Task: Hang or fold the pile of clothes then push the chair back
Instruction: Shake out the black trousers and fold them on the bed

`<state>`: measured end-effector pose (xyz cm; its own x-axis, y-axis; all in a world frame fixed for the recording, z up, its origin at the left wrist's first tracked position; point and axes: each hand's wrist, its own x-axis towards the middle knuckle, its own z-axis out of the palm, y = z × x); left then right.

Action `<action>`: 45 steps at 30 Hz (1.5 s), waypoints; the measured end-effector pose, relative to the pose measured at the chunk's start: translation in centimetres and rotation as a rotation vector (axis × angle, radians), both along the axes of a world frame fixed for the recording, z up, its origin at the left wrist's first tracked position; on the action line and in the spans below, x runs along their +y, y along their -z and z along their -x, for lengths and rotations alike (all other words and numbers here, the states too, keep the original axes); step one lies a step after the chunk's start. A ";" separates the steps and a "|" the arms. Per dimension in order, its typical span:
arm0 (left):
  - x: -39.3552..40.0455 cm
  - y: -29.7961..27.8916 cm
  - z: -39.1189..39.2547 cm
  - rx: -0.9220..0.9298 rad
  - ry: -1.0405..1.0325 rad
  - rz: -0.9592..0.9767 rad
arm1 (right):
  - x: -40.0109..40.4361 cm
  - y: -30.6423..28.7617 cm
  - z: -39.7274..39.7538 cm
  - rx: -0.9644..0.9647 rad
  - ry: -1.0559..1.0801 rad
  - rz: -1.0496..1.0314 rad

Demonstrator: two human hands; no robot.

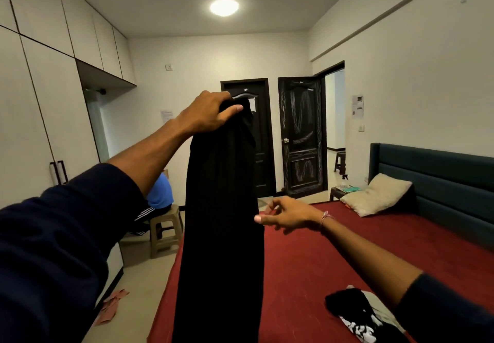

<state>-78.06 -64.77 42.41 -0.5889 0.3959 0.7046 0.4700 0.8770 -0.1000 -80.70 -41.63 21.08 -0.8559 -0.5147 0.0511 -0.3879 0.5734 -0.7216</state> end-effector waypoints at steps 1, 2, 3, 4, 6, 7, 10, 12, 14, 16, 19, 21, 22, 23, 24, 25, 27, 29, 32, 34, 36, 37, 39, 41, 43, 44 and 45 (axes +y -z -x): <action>-0.2 -0.3 -0.2 0.002 0.007 0.000 | -0.2 1.2 0.1 -0.076 -0.022 0.016; -0.4 -0.5 -0.4 0.006 0.012 -0.001 | -0.5 2.3 0.3 -0.153 -0.046 0.075; -0.6 -0.7 -0.6 0.015 0.018 -0.002 | -0.9 3.3 0.4 -0.223 -0.065 0.152; -0.6 -1.0 -0.8 0.024 0.023 -0.002 | -1.4 4.0 0.5 -0.275 -0.082 0.217; -0.8 -1.3 -1.6 0.040 0.030 0.010 | -2.8 5.3 0.8 -0.364 -0.121 0.327; -0.9 -1.4 -1.9 0.047 0.031 0.023 | -3.7 5.9 0.8 -0.422 -0.149 0.389; -1.5 -1.5 -2.4 0.054 0.030 0.046 | -6.0 6.8 0.5 -0.548 -0.156 0.694; -2.2 -1.3 -2.7 0.053 0.024 0.056 | -6.6 6.5 0.3 -0.555 -0.084 0.899; -3.0 -1.3 -3.2 0.051 0.018 0.058 | -6.5 6.3 0.1 -0.502 -0.027 0.917; -3.7 -1.4 -3.9 0.051 0.008 0.061 | -6.4 6.5 -0.3 -0.492 -0.026 0.802; -4.0 -1.9 -5.0 0.066 -0.016 0.068 | -7.6 7.0 -1.6 -0.518 -0.017 0.697; -3.8 -2.2 -5.7 0.078 -0.019 0.075 | -8.5 6.9 -2.7 -0.505 -0.030 0.731; -3.6 -2.3 -6.2 0.086 -0.020 0.084 | -8.8 6.8 -3.1 -0.478 -0.043 0.746; -3.4 -2.3 -6.5 0.096 -0.015 0.094 | -9.0 6.6 -3.3 -0.443 -0.049 0.759; -3.3 -2.3 -6.8 0.107 -0.009 0.099 | -9.1 6.5 -3.4 -0.405 -0.053 0.766; -3.1 -2.4 -7.2 0.113 -0.011 0.105 | -9.0 6.4 -3.6 -0.375 -0.058 0.772; -2.5 -2.4 -8.1 0.113 -0.027 0.111 | -8.7 5.8 -5.0 -0.346 -0.083 0.796; -2.1 -2.4 -9.0 0.107 -0.037 0.127 | -8.3 5.3 -6.1 -0.301 -0.112 0.801; -1.9 -2.4 -10.4 0.096 -0.056 0.144 | -7.2 4.6 -7.3 -0.332 -0.107 0.789; -1.9 -2.5 -11.3 0.104 -0.071 0.153 | -6.6 4.7 -7.9 -0.391 -0.151 0.707; -1.7 -2.6 -12.3 0.112 -0.089 0.174 | -6.0 4.7 -9.1 -0.446 -0.234 0.628; -1.7 -2.7 -12.7 0.115 -0.098 0.183 | -5.9 4.7 -9.8 -0.485 -0.279 0.620; -1.7 -2.9 -13.3 0.115 -0.124 0.193 | -6.0 5.0 -10.2 -0.515 -0.357 0.651; -1.6 -3.0 -13.9 0.115 -0.154 0.197 | -5.9 4.8 -10.4 -0.501 -0.396 0.691; -2.0 -3.2 -14.5 0.122 -0.189 0.194 | -5.6 4.4 -10.2 -0.459 -0.367 0.699; -2.3 -3.4 -14.7 0.123 -0.211 0.192 | -5.3 4.2 -10.2 -0.418 -0.321 0.699; -2.8 -3.6 -15.0 0.123 -0.230 0.189 | -4.9 4.0 -10.0 -0.379 -0.261 0.718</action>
